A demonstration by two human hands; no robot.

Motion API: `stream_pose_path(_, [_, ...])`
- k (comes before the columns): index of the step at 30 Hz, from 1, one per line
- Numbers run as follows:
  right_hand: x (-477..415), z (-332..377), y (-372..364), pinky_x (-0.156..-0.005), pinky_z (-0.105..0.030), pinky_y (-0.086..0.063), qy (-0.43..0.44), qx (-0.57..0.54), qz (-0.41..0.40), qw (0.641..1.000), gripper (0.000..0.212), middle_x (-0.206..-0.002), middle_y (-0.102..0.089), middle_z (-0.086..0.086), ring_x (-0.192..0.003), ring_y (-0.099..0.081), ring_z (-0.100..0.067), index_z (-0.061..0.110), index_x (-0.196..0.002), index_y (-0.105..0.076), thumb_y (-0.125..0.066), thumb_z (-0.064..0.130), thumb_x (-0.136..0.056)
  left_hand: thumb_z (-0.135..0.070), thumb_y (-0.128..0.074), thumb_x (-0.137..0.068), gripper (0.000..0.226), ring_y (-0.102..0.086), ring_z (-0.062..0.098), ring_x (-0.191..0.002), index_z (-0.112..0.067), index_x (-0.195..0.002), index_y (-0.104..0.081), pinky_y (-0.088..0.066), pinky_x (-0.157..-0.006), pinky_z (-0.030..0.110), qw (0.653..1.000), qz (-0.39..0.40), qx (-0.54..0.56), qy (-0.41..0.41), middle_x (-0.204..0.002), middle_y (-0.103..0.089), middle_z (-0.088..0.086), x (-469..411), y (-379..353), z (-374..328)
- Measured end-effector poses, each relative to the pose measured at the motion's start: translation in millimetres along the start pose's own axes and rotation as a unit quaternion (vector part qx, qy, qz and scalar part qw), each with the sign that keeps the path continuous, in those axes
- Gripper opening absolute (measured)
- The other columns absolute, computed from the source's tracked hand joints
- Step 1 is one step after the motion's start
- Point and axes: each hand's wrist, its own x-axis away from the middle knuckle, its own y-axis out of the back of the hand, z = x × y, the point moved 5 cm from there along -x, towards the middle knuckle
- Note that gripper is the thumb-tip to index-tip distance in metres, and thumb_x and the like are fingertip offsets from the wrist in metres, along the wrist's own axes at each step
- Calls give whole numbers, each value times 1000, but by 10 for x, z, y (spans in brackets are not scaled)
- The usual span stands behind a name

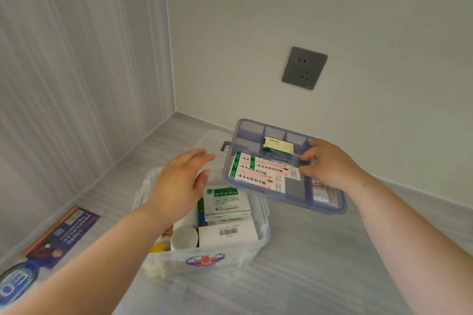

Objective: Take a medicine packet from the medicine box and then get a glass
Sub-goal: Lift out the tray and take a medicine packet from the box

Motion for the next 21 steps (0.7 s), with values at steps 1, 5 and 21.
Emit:
stream_pose_path(1, [-23, -133, 2, -97, -30, -36, -17, -1, 0, 1000, 27, -131, -50, -12, -123, -43, -27, 8, -107, -66, -63, 14, -80, -20, -42, -92, 37, -37, 24, -129, -19, -128, -43, -27, -108, 35, 999, 32, -36, 5, -141, -43, 6, -44, -92, 19])
stream_pose_path(5, [-141, -611, -52, -92, -34, -40, -73, 4, -1, 997, 26, -119, -54, -13, -118, -46, -30, 9, -104, -67, -62, 16, -79, -27, -36, -94, 39, -39, 22, -127, -25, -133, -34, -30, -106, 33, 981, 132, -130, 51, -143, -40, 1, -201, -312, 132])
stream_pose_path(21, [-170, -1178, -899, -100, -35, -38, -157, 88, 76, 981, 28, -131, -49, -10, -124, -40, -28, 20, -111, -63, -49, 17, -87, -14, -49, -89, 23, -57, 31, -105, -15, -106, -64, -46, -85, 39, 990, 5, -104, 89, -115, -66, 11, -200, -295, 229])
